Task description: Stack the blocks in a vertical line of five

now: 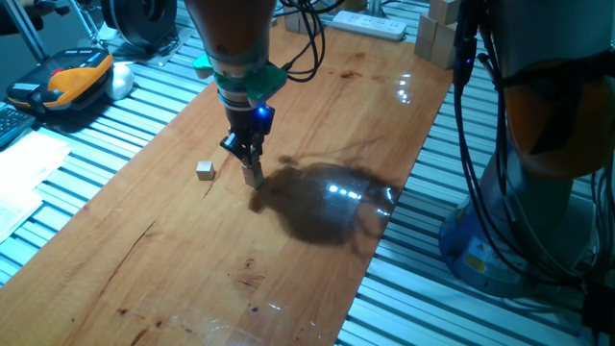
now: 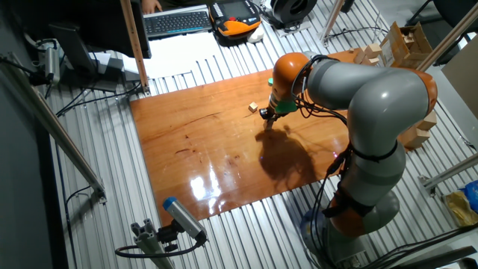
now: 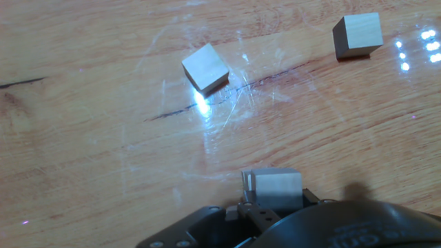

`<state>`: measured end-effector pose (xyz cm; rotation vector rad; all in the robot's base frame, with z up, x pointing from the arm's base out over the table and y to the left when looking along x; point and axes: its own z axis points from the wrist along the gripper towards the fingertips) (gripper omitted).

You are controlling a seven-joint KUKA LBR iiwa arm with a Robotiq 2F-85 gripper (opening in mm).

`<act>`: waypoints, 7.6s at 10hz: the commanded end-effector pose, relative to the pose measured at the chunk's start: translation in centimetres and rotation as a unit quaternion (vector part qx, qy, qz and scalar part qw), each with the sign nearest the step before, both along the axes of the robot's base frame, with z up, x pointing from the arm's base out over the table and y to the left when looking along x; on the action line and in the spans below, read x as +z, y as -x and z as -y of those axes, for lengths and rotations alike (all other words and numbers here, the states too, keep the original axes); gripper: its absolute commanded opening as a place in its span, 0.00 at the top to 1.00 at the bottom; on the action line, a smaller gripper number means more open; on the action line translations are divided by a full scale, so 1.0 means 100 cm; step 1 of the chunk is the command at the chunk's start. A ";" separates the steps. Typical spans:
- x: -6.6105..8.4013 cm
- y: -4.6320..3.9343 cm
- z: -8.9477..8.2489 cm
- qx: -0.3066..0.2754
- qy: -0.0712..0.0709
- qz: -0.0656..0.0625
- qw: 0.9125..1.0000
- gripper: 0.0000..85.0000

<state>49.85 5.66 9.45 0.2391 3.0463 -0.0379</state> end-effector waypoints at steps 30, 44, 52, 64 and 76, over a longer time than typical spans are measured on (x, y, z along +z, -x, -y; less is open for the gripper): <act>-0.003 0.0021 -0.003 -0.013 0.000 0.010 1.000 1.00; -0.006 0.0030 -0.002 -0.026 0.007 0.023 0.999 0.60; -0.004 0.0022 -0.004 -0.045 0.014 0.033 0.998 0.20; 0.040 -0.0402 -0.008 -0.052 0.005 0.008 0.999 0.40; 0.033 -0.1004 -0.033 -0.108 -0.011 0.014 0.994 0.40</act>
